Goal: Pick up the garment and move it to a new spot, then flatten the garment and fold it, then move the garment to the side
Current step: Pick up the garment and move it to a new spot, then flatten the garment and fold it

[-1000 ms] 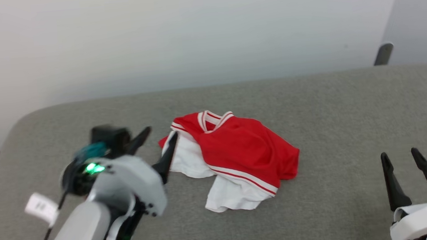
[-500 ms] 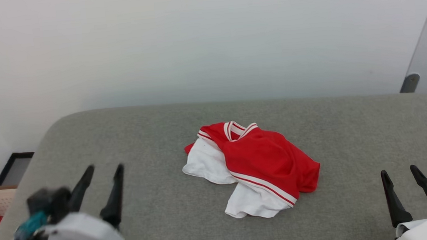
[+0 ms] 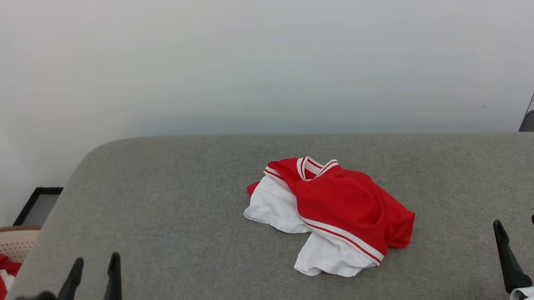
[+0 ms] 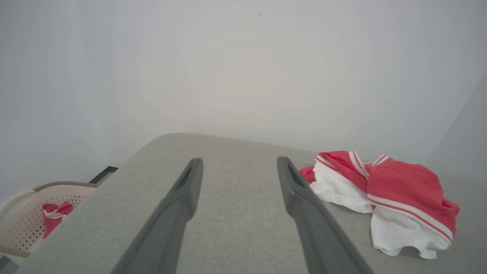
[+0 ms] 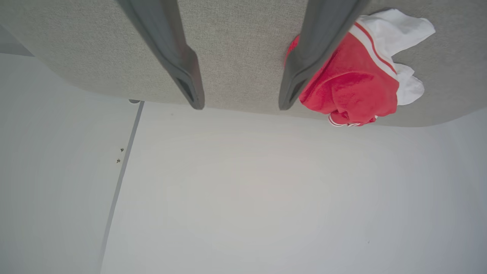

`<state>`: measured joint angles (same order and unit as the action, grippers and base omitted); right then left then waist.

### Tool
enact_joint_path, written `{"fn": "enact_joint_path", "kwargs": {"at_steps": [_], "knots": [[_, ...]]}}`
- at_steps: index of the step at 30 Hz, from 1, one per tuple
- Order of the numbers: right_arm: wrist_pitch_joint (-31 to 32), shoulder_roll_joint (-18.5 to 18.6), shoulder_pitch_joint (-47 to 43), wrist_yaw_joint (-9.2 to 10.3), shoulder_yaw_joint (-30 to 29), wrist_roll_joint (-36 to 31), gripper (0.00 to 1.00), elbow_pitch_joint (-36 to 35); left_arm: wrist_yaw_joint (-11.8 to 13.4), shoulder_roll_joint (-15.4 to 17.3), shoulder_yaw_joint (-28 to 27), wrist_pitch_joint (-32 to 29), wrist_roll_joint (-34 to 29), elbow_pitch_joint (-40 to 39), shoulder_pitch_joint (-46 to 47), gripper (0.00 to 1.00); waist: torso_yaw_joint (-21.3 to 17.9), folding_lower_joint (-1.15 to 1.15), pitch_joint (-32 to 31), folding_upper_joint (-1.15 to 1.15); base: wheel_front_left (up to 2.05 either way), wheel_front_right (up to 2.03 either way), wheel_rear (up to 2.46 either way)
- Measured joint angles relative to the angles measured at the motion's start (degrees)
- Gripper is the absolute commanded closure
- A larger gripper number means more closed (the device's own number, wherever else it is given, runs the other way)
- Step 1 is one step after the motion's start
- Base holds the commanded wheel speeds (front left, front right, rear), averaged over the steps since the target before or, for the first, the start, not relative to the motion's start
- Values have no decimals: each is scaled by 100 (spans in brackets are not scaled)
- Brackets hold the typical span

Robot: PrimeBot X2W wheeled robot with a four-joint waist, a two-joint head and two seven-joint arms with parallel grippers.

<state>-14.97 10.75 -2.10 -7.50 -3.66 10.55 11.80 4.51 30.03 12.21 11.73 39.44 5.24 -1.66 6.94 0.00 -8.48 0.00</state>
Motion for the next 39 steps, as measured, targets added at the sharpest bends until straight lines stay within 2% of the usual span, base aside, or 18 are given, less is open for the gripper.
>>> {"fn": "enact_joint_path", "kwargs": {"at_steps": [13,21,29,39], "knots": [[-1,-88,-118,0,-121,-89,0,-241,-143,-60,-143,213,59,202,-202,0,42,0,38,0,0,0,0],[-1,-79,-114,0,-91,-89,0,-277,-224,-43,-47,76,137,248,-164,0,-9,0,77,0,0,0,0],[-1,-36,112,0,77,-97,0,-324,-480,112,267,-879,276,71,653,0,-173,0,297,0,0,0,0],[-14,-22,662,-1,320,-88,0,-407,-714,412,495,-2384,653,111,1961,0,-650,0,768,0,0,0,0]]}}
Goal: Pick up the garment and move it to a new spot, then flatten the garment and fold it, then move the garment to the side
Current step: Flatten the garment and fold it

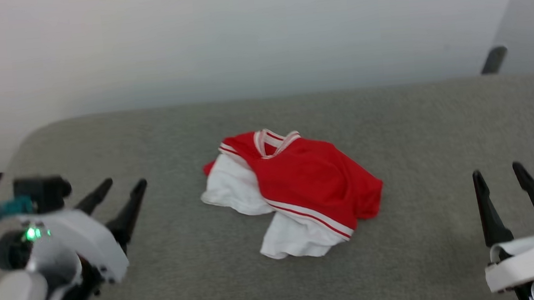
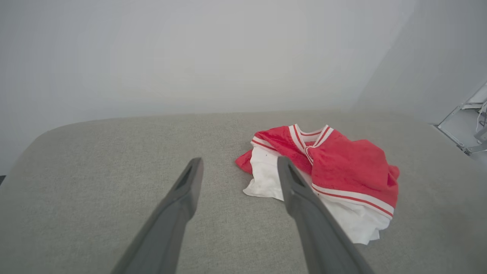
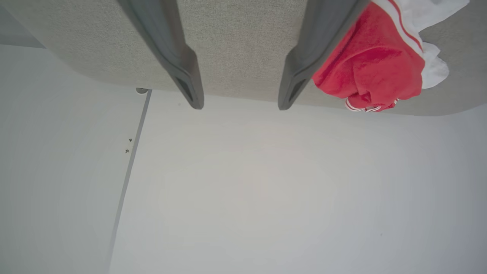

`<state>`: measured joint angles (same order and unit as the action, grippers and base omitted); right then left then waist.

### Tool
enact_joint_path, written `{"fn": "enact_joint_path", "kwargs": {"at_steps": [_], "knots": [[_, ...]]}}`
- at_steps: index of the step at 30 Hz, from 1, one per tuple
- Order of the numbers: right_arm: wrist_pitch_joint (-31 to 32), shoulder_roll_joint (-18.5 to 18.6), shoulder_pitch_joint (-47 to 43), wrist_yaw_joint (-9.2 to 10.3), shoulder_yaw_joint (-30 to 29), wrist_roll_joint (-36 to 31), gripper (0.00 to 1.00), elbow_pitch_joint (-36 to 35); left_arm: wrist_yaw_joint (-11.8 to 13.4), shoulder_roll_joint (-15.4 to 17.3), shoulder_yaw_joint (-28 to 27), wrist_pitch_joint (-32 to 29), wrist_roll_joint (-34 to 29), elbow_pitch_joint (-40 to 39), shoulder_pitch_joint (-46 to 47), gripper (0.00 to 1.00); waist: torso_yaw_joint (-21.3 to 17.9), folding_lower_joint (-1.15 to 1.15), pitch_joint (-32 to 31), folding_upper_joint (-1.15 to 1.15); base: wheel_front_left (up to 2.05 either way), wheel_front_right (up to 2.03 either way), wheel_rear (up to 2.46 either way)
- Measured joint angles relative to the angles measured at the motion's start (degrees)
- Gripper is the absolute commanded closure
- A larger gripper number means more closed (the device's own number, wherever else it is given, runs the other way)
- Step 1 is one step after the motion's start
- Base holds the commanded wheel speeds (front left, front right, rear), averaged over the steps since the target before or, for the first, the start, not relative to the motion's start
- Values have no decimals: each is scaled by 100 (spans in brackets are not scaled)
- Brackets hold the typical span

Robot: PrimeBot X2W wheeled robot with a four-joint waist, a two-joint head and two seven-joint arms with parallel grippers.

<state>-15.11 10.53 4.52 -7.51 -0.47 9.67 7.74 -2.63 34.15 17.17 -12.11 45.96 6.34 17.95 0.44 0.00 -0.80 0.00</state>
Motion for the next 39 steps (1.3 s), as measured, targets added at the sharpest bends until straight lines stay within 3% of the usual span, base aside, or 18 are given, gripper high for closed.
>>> {"fn": "enact_joint_path", "kwargs": {"at_steps": [7,18,27,36,37,38,39], "knots": [[-1,-129,231,0,-20,0,0,-129,-91,70,271,-1048,224,421,755,0,-395,0,432,0,0,0,0],[-1,-275,395,0,-14,4,0,-204,-174,33,660,-1915,193,1339,1598,0,-985,0,1067,0,0,0,0],[-1,-324,439,0,-37,14,0,-230,-213,35,921,-2036,-62,2065,1940,0,-1272,0,1470,0,0,0,0],[-1,-331,560,0,-32,14,0,-231,-299,-112,1145,-1944,-260,2746,2338,0,-1296,0,1692,0,0,0,0],[-1,-331,573,0,-32,14,0,-229,-304,-126,1166,-1948,-260,2799,2387,51,-1288,0,1703,0,0,0,0],[-1,-331,581,0,-31,13,0,-229,-326,-144,1181,-1946,-259,2851,2426,94,-1278,0,1712,0,0,0,0],[-1,-331,582,0,-26,11,0,-229,-338,-167,1194,-1931,-259,2906,2457,100,-1268,0,1718,0,0,0,0]]}}
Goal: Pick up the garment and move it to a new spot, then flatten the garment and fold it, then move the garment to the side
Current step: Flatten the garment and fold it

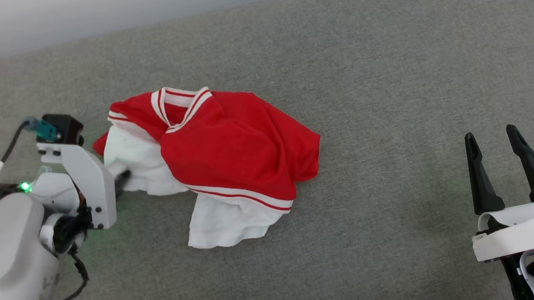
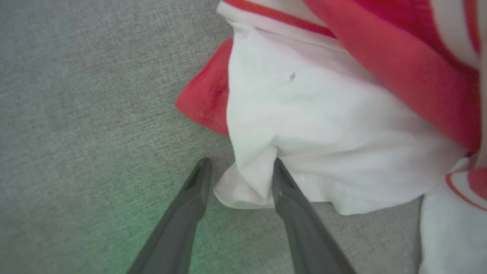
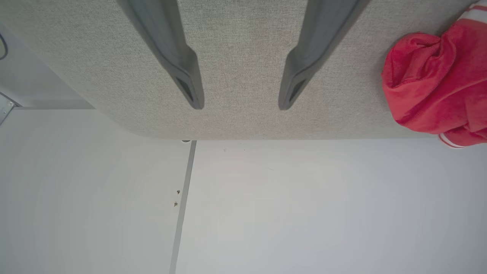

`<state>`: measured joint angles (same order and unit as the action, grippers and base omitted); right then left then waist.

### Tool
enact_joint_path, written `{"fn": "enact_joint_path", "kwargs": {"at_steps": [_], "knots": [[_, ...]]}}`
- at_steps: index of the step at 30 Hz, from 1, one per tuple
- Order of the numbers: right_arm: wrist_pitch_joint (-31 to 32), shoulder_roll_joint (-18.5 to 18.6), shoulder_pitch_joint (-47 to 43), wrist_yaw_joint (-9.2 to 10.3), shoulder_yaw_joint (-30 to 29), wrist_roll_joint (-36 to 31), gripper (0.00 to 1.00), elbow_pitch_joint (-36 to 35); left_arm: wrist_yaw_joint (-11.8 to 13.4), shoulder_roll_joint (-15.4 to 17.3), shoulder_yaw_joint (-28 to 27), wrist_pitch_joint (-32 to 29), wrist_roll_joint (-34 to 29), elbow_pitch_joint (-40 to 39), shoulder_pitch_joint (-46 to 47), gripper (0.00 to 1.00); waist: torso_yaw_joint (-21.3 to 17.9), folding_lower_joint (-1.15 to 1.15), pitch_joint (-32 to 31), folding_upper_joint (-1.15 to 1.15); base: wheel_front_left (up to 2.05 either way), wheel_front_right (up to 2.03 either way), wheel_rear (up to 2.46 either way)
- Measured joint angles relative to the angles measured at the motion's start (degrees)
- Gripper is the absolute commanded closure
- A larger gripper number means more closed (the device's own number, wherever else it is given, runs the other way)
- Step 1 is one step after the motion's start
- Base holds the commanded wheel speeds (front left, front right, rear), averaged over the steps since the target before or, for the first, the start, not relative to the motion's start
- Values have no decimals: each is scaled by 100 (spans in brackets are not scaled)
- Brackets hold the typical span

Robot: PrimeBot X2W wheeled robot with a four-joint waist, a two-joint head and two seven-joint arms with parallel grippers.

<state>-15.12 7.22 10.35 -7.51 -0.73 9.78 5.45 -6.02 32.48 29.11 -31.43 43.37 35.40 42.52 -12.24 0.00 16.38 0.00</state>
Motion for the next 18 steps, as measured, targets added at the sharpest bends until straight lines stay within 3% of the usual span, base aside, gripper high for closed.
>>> {"fn": "enact_joint_path", "kwargs": {"at_steps": [9,18], "knots": [[0,21,26,0,-14,-23,0,46,-63,-89,58,-35,146,291,168,100,122,0,-53,0,0,0,0],[0,93,-80,0,-89,-29,0,101,26,279,20,-22,124,-200,37,100,387,0,-254,0,0,0,0]]}}
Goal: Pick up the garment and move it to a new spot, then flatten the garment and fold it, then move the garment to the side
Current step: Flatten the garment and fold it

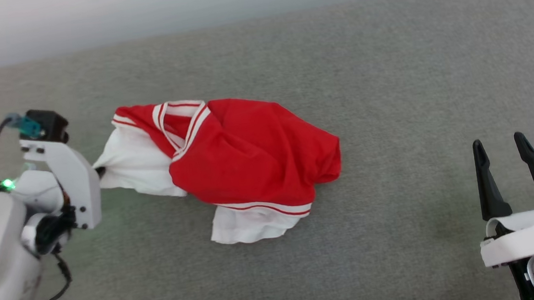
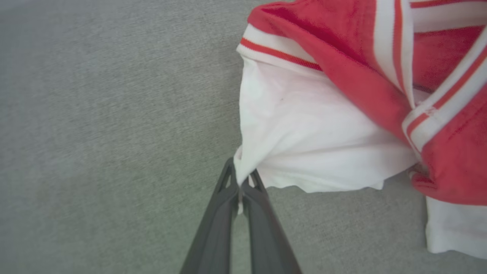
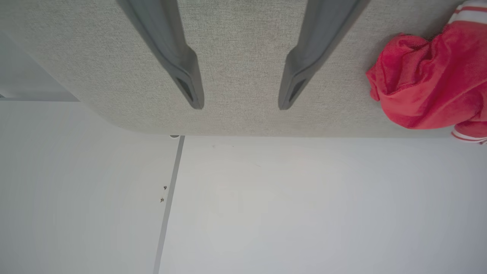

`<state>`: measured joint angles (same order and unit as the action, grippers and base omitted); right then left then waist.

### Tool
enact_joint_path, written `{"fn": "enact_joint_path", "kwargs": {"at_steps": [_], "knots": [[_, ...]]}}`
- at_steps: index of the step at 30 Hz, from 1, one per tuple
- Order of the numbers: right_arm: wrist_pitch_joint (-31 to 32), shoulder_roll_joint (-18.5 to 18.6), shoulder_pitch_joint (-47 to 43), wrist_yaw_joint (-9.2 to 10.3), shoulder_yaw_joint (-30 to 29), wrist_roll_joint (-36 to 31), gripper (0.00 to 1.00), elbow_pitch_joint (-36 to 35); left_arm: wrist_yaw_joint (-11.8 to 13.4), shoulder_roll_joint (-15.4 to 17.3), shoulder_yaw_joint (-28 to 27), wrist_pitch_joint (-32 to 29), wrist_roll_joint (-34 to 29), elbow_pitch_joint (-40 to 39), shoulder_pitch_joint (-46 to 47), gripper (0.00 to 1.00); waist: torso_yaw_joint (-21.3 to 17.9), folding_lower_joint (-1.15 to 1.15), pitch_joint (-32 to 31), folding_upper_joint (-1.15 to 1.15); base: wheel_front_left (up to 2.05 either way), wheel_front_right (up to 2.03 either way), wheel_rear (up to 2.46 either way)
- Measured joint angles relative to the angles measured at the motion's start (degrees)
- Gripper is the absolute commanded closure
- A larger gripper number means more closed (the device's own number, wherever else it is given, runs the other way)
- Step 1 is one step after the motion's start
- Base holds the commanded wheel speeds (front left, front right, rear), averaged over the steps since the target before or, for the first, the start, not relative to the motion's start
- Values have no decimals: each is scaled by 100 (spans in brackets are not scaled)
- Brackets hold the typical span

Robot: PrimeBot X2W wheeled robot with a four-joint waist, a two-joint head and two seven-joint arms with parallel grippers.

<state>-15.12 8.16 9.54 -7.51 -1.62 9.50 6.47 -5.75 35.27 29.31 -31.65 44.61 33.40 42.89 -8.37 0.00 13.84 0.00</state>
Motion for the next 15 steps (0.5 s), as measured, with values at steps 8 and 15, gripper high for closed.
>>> {"fn": "enact_joint_path", "kwargs": {"at_steps": [8,15], "knots": [[0,11,-104,0,5,0,0,44,256,579,-162,107,-46,-970,-505,100,313,0,-223,0,0,0,0],[0,24,-208,0,1,0,0,81,724,1113,-487,210,35,-1812,-1209,100,576,0,-414,0,0,0,0]]}}
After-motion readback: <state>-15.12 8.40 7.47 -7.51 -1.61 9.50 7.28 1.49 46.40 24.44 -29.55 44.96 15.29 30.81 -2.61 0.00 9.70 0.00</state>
